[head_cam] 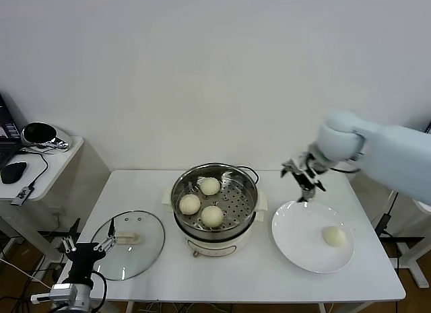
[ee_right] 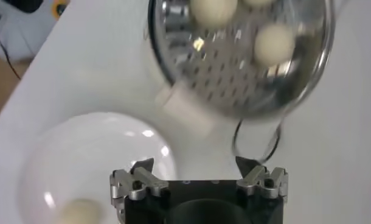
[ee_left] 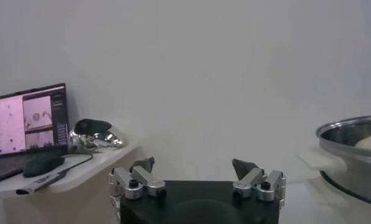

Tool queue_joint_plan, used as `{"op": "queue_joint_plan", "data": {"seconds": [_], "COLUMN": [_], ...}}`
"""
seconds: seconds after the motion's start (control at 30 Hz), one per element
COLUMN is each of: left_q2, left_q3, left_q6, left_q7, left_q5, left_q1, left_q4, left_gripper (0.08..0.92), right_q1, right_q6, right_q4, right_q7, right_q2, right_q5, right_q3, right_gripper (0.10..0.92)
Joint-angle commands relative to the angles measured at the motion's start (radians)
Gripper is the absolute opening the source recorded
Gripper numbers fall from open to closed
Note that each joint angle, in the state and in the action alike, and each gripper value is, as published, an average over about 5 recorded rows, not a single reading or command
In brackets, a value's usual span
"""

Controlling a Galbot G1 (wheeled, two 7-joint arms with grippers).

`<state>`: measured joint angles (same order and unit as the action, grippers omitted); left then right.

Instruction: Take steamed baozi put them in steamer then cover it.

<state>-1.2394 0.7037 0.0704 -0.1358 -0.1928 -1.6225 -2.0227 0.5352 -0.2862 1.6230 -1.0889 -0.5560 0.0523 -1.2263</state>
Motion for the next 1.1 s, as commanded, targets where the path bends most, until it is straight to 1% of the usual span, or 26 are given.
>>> {"op": "queue_joint_plan", "data": {"seconds": [0.03,0.23,0.43,0.7,1.1], "left_q2": [-0.001,-0.002,-0.005,-0.006,-0.011], "left_q3": [-0.003,-0.001,0.003,0.01,0.01], "left_q6": [0.0,0.0,-0.001,-0.002,-0.002], "left_q7": [0.001,0.0,0.0,0.0,0.0], "left_q5": [0.003,0.008,0.012,0.013,0.014], "left_q1": [0.0,-0.004,-0.009,-0.013,-0.014], "left_q4": [0.003,0.008,0.005,0.004,0.008], "left_gripper": [0.823,0.823,0.823,0.823,0.823], "right_q1": [-0.32,-0.612,-0.736,-0.803,-0.8], "right_q6": [-0.06,-0.032,-0.029,-0.028,-0.016], "right_q4": [-0.002,-0.074,-0.145,-0.235,-0.302], "right_q7": [0.014,0.029,0.043,0.059,0.063], "right_q2": [0.211,0.203,0.159,0.098,0.034], "right_q5": [-0.101,-0.182,-0.236,-0.316,-0.343], "right_q3": [0.222,0.443,0.565,0.633,0.628], "right_gripper": [0.823,0.823,0.823,0.823,0.823]}}
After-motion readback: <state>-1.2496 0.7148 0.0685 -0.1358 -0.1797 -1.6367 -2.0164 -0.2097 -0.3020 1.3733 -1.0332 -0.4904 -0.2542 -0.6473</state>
